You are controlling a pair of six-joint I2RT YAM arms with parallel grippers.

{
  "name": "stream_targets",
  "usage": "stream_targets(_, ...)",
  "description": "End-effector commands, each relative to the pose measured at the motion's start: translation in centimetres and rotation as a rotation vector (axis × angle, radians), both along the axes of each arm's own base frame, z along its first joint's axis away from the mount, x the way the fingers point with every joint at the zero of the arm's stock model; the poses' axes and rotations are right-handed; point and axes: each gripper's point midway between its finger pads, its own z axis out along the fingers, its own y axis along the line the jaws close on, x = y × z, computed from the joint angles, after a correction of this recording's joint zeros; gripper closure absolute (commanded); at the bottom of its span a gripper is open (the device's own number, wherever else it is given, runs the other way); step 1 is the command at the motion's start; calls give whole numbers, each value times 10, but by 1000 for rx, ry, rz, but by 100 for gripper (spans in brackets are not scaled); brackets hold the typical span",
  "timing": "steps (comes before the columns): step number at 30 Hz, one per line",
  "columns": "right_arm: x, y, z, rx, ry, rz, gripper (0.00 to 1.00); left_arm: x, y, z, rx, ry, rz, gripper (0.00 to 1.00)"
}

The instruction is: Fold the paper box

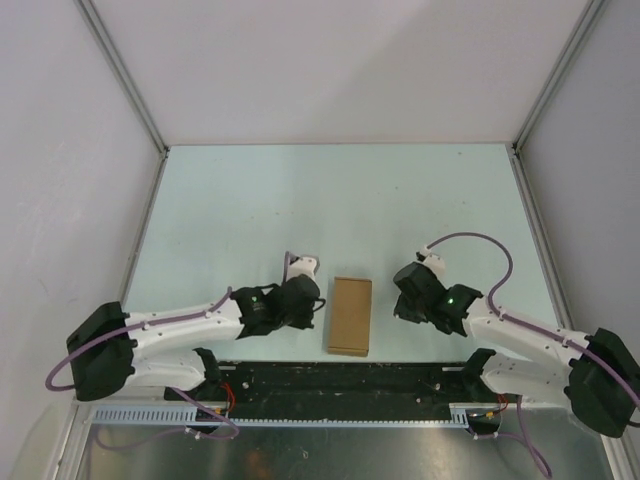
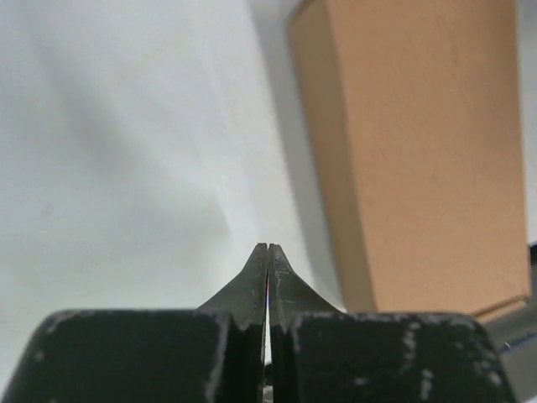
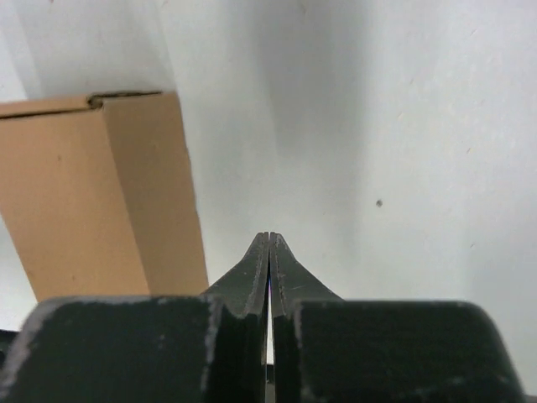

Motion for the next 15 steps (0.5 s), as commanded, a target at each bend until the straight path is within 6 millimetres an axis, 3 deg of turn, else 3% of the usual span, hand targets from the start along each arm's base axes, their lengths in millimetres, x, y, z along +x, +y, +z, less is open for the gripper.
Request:
stream_targets(1, 27, 0, 9, -3, -58, 103, 100, 36, 9, 15, 36, -73, -1, 100)
stream_targets(6, 52, 12, 8, -17, -49, 171, 100, 73, 0, 25, 5, -97, 18, 100)
stream_targets(11, 64, 23, 3, -20, -49, 211, 100, 84, -23, 16, -49, -61, -43, 100)
stream_targets(15, 67, 25, -6, -31, -37, 220, 100, 88, -28, 3, -28, -44, -47, 100)
